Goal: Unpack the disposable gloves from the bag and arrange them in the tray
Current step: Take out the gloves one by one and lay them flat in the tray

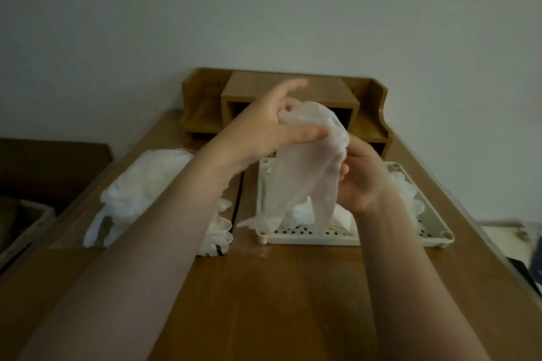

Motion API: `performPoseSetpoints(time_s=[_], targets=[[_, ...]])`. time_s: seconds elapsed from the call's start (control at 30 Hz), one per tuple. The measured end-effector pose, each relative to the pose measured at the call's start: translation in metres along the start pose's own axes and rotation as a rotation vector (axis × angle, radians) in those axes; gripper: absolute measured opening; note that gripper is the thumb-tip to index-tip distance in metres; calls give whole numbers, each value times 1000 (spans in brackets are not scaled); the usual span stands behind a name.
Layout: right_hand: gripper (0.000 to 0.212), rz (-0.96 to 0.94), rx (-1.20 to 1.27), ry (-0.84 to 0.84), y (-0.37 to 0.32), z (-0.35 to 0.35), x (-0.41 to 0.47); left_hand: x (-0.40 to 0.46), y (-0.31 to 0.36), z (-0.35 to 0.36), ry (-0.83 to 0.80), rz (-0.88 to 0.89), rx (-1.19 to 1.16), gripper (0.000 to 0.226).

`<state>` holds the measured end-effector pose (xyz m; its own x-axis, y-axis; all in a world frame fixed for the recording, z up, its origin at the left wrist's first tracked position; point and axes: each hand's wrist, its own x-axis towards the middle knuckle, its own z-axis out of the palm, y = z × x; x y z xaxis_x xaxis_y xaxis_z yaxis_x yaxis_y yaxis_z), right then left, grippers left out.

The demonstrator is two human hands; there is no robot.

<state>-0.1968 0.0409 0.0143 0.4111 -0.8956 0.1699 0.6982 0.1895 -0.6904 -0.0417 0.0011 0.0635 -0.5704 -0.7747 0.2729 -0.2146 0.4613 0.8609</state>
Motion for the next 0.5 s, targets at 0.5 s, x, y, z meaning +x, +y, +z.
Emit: performPoseSetpoints(time_s=[0.5], targets=[[33,-75,-990,280,-18,-22,-35,35,20,35,132,-7,72,11]])
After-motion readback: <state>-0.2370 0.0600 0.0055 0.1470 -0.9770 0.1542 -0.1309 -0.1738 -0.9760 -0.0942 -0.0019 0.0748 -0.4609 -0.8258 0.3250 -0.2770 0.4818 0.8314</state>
